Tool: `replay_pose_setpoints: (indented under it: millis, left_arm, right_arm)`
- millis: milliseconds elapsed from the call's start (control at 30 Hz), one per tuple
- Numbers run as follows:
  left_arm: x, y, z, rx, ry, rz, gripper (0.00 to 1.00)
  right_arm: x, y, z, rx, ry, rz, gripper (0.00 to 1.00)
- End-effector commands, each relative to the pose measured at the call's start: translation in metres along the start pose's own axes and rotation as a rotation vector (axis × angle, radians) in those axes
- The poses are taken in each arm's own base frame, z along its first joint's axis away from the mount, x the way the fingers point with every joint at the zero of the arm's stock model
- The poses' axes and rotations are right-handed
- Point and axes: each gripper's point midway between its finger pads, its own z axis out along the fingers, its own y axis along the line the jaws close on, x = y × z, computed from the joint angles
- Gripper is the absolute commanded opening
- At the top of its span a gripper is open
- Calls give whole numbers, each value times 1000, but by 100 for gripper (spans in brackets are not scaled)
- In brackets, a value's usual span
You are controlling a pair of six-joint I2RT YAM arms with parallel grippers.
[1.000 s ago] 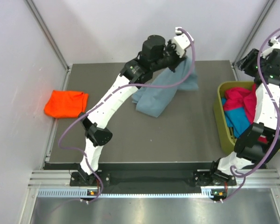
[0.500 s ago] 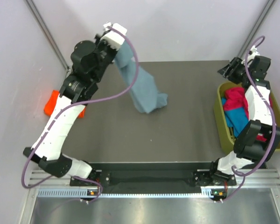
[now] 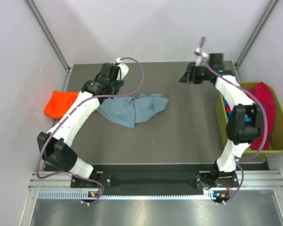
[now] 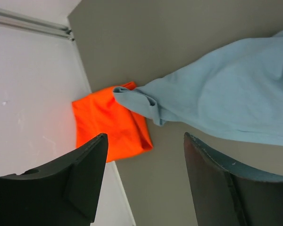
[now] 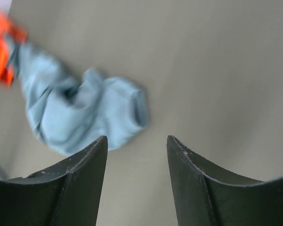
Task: Fold and stack the t-shirts
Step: Flatten the tshirt out
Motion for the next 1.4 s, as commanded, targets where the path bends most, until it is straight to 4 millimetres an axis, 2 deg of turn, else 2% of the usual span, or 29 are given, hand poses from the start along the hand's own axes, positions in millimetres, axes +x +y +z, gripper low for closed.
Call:
replay_pose_setpoints:
  millis: [0, 67, 100, 200, 267, 367, 533, 667, 733, 767, 800, 833, 867, 900, 967, 1033, 1133, 1167, 1233, 1267, 1333, 1367]
  left_arm:
    - [-13, -8, -19, 105, -29, -134, 70]
    - [-8, -25, -18, 186, -13, -119, 70]
    - [-7, -30, -18, 201, -8, -139, 70]
    - [-7, -44, -16, 261, 0, -168, 70]
    - [-10, -45, -16, 268, -3, -182, 71]
    - [-14, -42, -17, 261, -11, -197, 72]
    - [-19, -37, -17, 257, -23, -205, 72]
    - [-21, -37, -14, 259, -25, -219, 72]
    - [-22, -36, -11, 256, -24, -220, 72]
    - [-23, -35, -9, 253, -24, -222, 72]
    - [-23, -36, -8, 252, -23, -226, 72]
    - [-23, -34, -6, 248, -23, -227, 72]
    - [-25, -34, -6, 247, -27, -229, 72]
    - [-25, -33, -5, 247, -25, -233, 72]
    - [-24, -34, -3, 247, -27, -231, 72]
    - [-25, -35, 0, 247, -27, -234, 71]
    - [-25, -36, 5, 246, -27, -237, 71]
    - [-26, -37, 7, 244, -24, -246, 70]
    - [-29, -37, 10, 251, -25, -256, 70]
    - [-32, -37, 14, 251, -24, -270, 70]
    - [-42, -33, 16, 255, -45, -299, 70]
    - [-44, -34, 22, 265, -39, -314, 70]
  right_arm:
    - [30, 66, 42, -213, 139, -165, 54]
    - [44, 77, 60, -249, 193, -203, 53]
    - [54, 87, 77, -271, 226, -221, 53]
    - [70, 96, 106, -298, 271, -222, 52]
    - [78, 97, 119, -293, 292, -223, 52]
    - [92, 85, 142, -249, 327, -238, 52]
    - [110, 59, 158, -146, 374, -278, 51]
    - [127, 50, 164, -97, 426, -335, 49]
    - [136, 50, 166, -96, 468, -358, 43]
    - [137, 52, 166, -96, 471, -369, 36]
    - [135, 55, 164, -95, 466, -379, 25]
    - [132, 55, 162, -85, 458, -387, 7]
    - [128, 57, 160, -83, 451, -390, 3]
    - [116, 62, 155, -81, 425, -402, 1]
    - [100, 61, 148, -42, 390, -433, 1]
    - [71, 65, 137, -12, 326, -480, 0]
    - [10, 71, 112, 40, 184, -543, 0]
    - [-29, 77, 94, 58, 91, -567, 0]
    - [-74, 80, 72, 102, -17, -604, 0]
    - [-121, 86, 44, 129, -138, -625, 0]
    - [-171, 97, 12, 148, -293, -631, 0]
    - [-204, 107, -23, 165, -402, -646, 0]
